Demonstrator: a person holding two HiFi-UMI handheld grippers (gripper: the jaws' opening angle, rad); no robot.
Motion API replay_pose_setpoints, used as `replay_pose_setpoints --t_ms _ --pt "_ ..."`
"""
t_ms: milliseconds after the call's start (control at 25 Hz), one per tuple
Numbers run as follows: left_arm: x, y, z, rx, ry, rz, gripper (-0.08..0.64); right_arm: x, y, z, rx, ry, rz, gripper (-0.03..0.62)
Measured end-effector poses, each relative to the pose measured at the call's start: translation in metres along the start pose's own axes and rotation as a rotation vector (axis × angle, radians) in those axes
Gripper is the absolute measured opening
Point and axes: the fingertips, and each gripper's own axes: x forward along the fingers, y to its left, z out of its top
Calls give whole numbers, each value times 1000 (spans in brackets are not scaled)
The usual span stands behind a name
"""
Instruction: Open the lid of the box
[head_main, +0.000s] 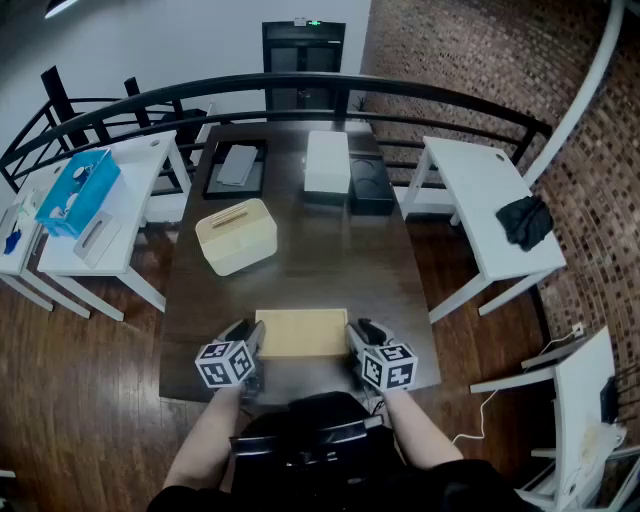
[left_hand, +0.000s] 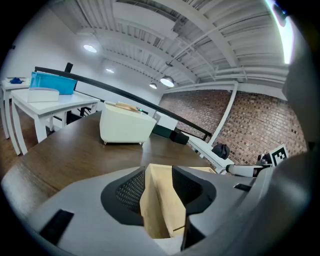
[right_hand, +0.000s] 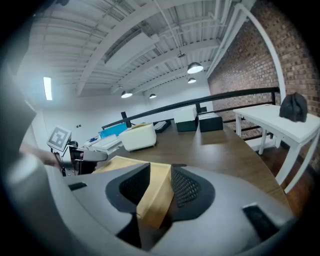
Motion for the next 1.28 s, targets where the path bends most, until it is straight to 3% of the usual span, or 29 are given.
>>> replay_pose_setpoints --t_ms 240,360,480,600,1280 --pt "6 7 -27 -23 64 38 169 12 2 -24 14 77 11 133" --pt "6 8 -29 -52 70 5 165 17 5 -26 11 93 17 133" --pt "8 3 -28 -59 90 -47 93 18 4 -31 24 111 14 133" --pt "6 9 -27 -86 102 -52 80 20 -1 -38 40 121 7 133" --pt "-44 116 1 -197 26 88 49 19 -4 -41 86 119 23 133"
